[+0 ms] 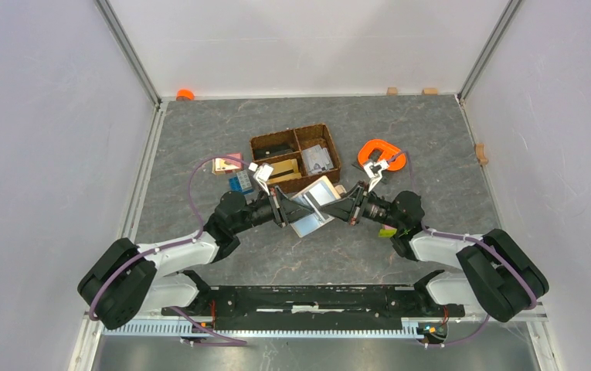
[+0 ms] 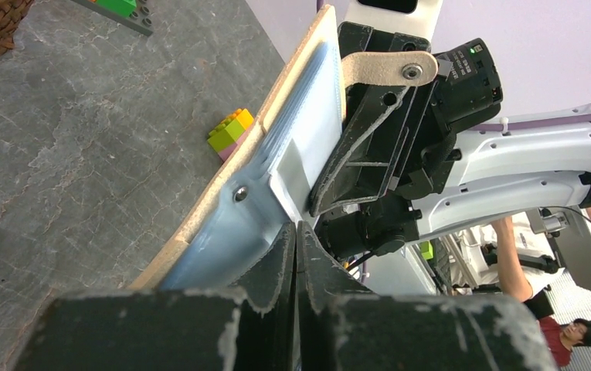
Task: Take the credit cards out of the card holder
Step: Remove the credit card from the card holder.
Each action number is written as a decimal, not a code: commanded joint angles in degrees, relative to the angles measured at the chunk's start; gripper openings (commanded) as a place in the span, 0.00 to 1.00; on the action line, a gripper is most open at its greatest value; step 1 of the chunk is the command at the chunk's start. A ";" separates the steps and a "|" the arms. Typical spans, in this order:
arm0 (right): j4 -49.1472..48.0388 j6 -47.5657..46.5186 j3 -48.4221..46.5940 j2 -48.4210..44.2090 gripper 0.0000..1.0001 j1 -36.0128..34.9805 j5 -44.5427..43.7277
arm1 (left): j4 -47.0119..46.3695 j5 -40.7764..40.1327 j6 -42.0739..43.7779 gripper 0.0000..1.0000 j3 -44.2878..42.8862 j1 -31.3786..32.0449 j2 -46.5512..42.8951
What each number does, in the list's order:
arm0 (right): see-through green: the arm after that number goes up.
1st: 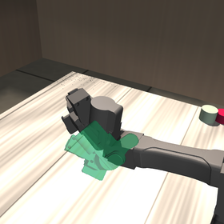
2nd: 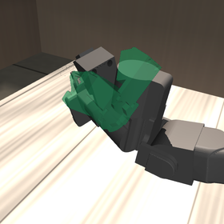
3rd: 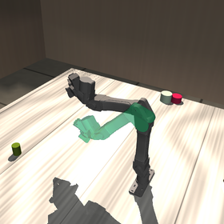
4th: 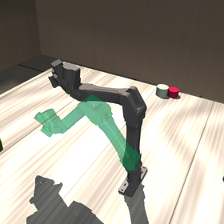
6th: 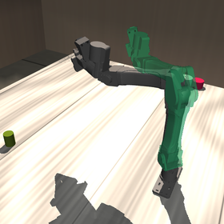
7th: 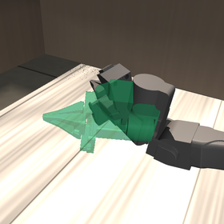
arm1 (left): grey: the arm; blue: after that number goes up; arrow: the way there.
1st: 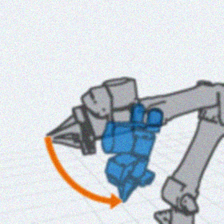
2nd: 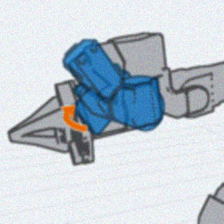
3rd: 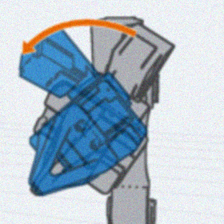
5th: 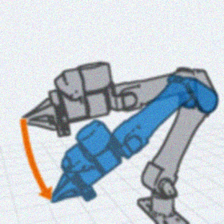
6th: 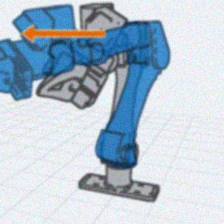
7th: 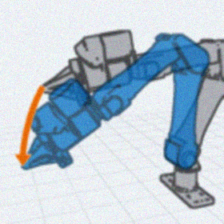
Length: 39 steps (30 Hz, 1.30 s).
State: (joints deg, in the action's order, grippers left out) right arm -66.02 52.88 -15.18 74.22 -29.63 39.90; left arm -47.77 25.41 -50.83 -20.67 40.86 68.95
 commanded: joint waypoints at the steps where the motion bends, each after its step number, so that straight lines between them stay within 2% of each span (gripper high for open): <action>1: -3.37 -0.28 0.73 -1.20 0.12 0.74 -0.41 | 0.44 -1.63 2.82 0.08 -1.04 -0.06 -2.19; 5: -3.32 -0.73 1.51 -2.02 0.12 1.43 -1.27 | 5.82 -7.46 3.54 0.12 -0.87 -0.08 -5.03; 8: -3.37 -1.10 2.28 -2.85 0.12 1.85 -2.29 | 12.17 -13.68 -0.71 0.15 -2.01 -0.04 -7.03; 10: -4.00 -1.21 3.16 -3.72 0.12 2.11 -3.32 | 14.19 -15.05 -4.01 0.18 -3.62 -0.06 -7.60; 13: -5.26 -1.15 4.66 -5.12 0.12 2.41 -4.86 | 16.25 -15.30 -5.33 0.27 -7.47 -0.08 -7.91; 15: -5.52 -1.41 5.47 -6.27 0.13 2.77 -5.92 | 18.64 -16.56 -2.89 0.39 -8.92 0.01 -8.51; 17: -5.61 -1.77 6.26 -7.72 0.13 2.98 -7.09 | 18.52 -18.48 1.40 0.58 -8.12 -0.03 -9.11; 21: -5.74 -1.82 7.80 -10.33 0.13 3.43 -8.95 | 10.73 -20.53 5.81 0.91 -2.18 -0.08 -8.75; 23: -5.66 -1.82 8.52 -11.87 0.13 3.66 -10.19 | 8.46 -18.65 6.72 1.00 -1.46 -0.01 -8.23; 26: -4.77 -1.79 9.41 -14.60 0.13 4.37 -11.44 | 7.03 -16.57 6.94 1.00 -1.93 0.10 -6.37; 39: 0.88 -4.96 11.64 -26.61 0.14 5.30 -17.10 | -9.84 -5.31 2.20 1.00 -1.03 0.18 1.41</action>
State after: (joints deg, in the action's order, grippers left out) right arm -64.77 50.17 -4.03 50.33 -24.58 25.74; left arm -47.72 14.48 -47.40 -21.63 40.91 68.75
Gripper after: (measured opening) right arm 0.144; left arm 0.994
